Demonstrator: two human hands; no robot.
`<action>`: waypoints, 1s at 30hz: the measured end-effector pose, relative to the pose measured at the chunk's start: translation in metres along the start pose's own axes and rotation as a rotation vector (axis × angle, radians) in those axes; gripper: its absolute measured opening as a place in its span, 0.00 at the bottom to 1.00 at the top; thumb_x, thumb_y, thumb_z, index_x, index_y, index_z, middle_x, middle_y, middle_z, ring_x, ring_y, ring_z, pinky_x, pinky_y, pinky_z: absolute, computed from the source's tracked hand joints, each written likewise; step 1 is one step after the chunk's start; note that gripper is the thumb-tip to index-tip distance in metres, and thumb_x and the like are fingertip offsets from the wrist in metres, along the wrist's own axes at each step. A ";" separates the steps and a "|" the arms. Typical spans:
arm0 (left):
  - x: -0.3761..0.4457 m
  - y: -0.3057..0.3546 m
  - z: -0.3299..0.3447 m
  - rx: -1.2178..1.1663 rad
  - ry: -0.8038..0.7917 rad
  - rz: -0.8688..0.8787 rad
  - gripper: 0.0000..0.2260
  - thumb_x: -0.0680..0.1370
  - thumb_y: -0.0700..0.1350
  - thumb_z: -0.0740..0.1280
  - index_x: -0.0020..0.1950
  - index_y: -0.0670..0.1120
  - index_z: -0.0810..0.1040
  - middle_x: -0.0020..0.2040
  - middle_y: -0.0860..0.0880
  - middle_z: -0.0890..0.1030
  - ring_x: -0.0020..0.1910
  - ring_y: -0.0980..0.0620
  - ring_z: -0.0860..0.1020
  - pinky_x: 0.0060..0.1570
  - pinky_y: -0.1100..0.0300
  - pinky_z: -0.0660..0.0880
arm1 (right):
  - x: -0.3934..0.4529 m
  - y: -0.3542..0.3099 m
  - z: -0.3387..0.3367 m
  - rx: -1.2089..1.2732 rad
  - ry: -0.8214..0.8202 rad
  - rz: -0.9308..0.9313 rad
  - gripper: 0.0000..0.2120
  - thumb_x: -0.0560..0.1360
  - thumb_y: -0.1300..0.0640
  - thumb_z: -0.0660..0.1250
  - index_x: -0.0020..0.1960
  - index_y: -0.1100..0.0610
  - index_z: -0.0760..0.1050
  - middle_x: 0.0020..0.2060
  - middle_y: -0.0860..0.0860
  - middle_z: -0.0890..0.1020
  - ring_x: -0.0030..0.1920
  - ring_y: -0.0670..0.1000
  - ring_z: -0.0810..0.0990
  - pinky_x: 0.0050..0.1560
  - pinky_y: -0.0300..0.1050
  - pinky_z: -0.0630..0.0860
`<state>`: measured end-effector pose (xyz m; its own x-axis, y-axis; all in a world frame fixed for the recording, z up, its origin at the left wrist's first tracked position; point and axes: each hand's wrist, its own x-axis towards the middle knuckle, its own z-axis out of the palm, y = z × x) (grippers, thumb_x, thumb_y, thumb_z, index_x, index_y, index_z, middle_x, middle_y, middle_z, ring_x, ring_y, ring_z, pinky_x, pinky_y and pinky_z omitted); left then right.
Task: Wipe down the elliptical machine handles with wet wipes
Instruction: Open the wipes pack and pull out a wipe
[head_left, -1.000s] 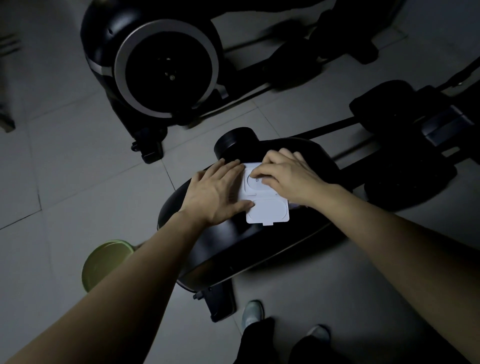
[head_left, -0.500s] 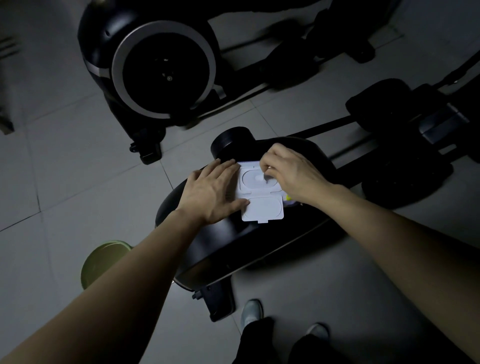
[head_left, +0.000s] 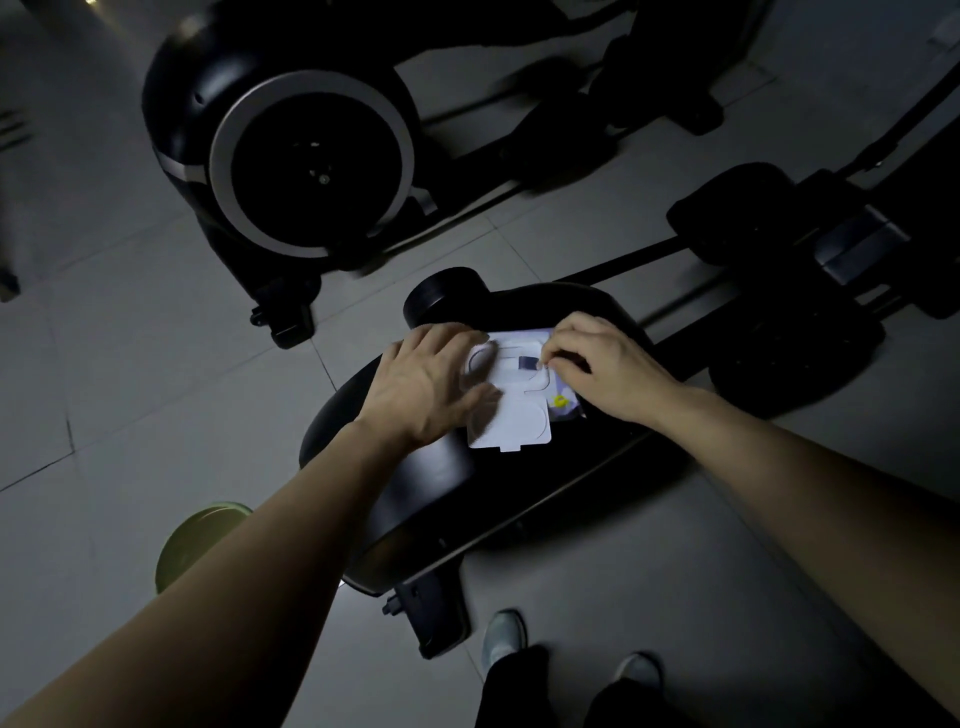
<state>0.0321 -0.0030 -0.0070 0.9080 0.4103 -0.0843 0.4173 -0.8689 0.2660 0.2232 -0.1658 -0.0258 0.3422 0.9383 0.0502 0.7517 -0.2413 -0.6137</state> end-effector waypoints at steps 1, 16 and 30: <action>0.003 0.001 0.000 0.008 0.021 0.001 0.25 0.75 0.66 0.56 0.68 0.57 0.70 0.67 0.53 0.72 0.66 0.46 0.69 0.61 0.48 0.67 | -0.001 0.000 0.000 0.020 0.011 0.014 0.03 0.76 0.58 0.67 0.47 0.55 0.81 0.45 0.45 0.75 0.48 0.48 0.75 0.53 0.44 0.74; 0.025 0.006 0.015 0.048 0.150 0.011 0.10 0.76 0.59 0.66 0.52 0.58 0.82 0.52 0.56 0.78 0.53 0.47 0.73 0.50 0.54 0.66 | 0.005 0.006 0.010 0.105 0.050 0.085 0.02 0.73 0.55 0.72 0.43 0.52 0.81 0.44 0.45 0.74 0.49 0.48 0.75 0.53 0.45 0.76; 0.032 0.013 0.022 0.256 0.152 0.116 0.09 0.77 0.52 0.64 0.46 0.49 0.80 0.44 0.50 0.79 0.44 0.45 0.77 0.43 0.53 0.68 | 0.003 0.011 0.016 0.114 0.095 0.068 0.01 0.73 0.55 0.72 0.44 0.52 0.81 0.45 0.46 0.74 0.50 0.49 0.75 0.53 0.49 0.76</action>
<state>0.0679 -0.0077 -0.0276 0.9425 0.3240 0.0817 0.3240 -0.9459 0.0134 0.2232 -0.1618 -0.0452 0.4460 0.8918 0.0765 0.6582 -0.2689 -0.7031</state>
